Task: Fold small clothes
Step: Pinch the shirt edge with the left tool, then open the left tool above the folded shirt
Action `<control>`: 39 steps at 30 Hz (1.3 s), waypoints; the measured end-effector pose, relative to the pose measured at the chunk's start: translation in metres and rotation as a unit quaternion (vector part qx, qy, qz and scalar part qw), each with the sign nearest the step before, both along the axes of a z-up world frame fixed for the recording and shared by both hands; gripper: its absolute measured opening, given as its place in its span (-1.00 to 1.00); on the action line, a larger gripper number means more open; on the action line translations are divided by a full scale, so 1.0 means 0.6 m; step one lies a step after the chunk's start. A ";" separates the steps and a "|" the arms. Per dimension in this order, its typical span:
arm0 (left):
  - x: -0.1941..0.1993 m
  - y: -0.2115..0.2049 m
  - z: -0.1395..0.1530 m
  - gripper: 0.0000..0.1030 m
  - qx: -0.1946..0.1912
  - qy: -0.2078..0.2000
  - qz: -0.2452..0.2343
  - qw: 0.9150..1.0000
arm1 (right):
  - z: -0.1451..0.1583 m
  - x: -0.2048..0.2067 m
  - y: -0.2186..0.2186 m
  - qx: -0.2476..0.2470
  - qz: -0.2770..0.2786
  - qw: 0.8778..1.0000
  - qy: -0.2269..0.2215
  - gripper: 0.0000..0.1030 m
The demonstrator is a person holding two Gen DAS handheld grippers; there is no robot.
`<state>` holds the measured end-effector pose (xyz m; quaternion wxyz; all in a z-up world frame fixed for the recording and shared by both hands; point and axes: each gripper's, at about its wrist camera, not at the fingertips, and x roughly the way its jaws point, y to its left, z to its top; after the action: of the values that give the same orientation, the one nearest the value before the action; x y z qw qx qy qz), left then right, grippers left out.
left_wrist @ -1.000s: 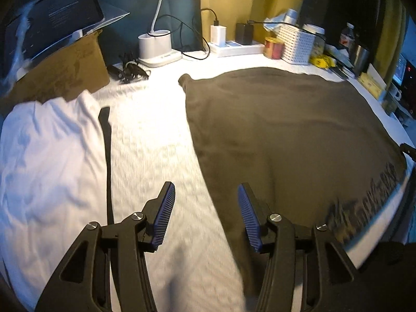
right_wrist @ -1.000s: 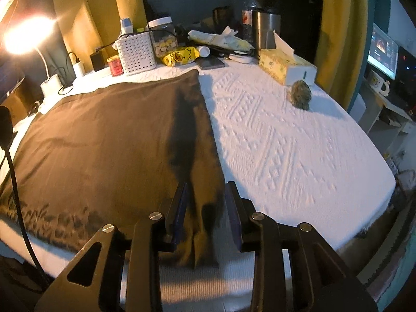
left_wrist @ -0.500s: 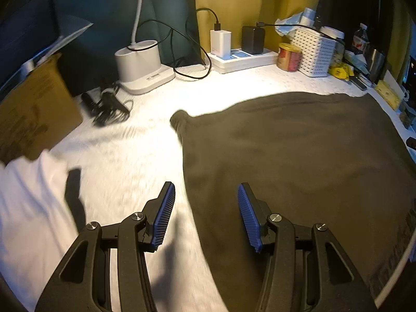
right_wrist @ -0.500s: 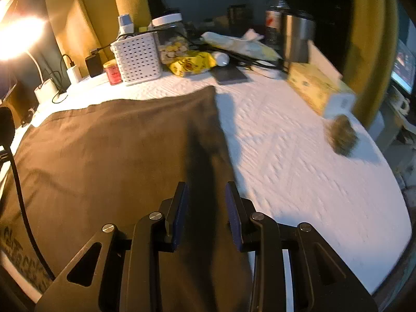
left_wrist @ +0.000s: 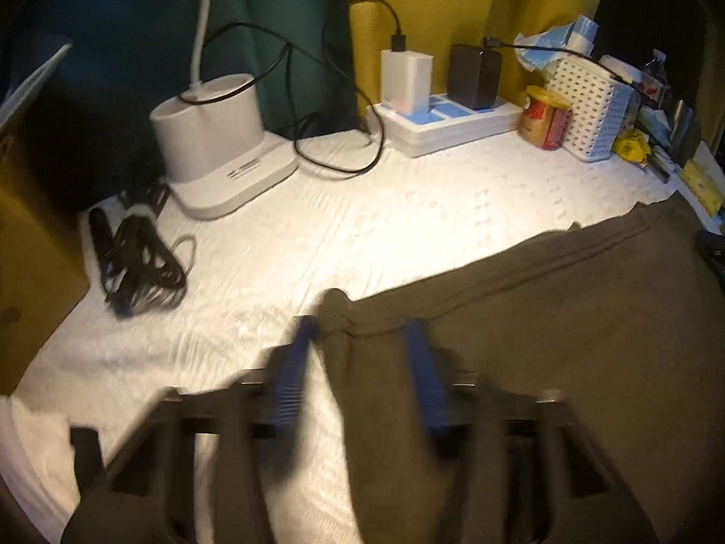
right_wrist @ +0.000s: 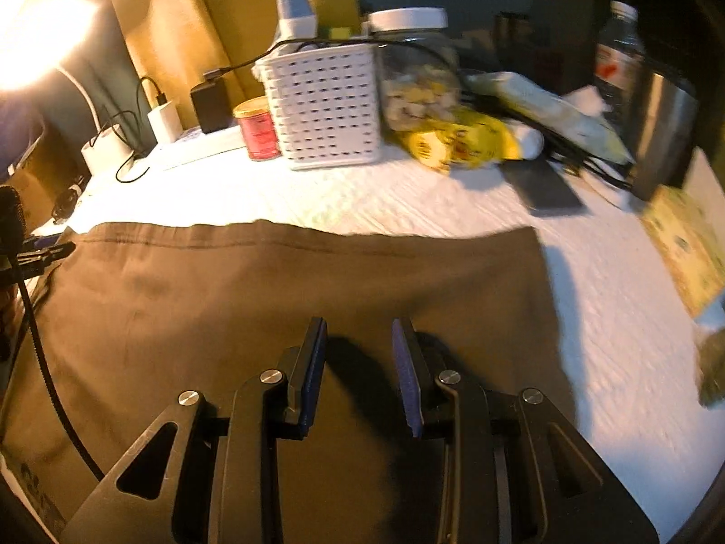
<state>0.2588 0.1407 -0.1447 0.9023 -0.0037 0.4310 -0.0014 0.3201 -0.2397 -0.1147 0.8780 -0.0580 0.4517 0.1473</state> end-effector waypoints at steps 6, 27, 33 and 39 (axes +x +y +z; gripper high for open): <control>0.000 0.014 0.010 -0.91 0.010 -0.028 0.027 0.999 | -0.022 0.034 0.021 0.000 -0.003 1.000 0.011 -0.38; -0.039 -0.052 0.071 0.13 -0.010 -0.035 0.012 0.999 | -0.012 0.026 0.027 -0.018 -0.011 1.000 0.002 0.05; -0.056 -0.093 0.053 0.13 -0.036 -0.009 -0.015 0.999 | -0.020 0.015 0.023 -0.021 -0.009 1.000 0.005 0.07; -0.077 -0.106 0.030 0.13 -0.050 0.024 -0.012 0.998 | -0.017 0.004 0.024 -0.033 -0.010 0.999 0.003 0.07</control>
<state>0.2128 0.0769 -0.1269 0.8901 -0.0437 0.4524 -0.0337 0.3227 -0.2252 -0.1252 0.8757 -0.0822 0.4594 0.1240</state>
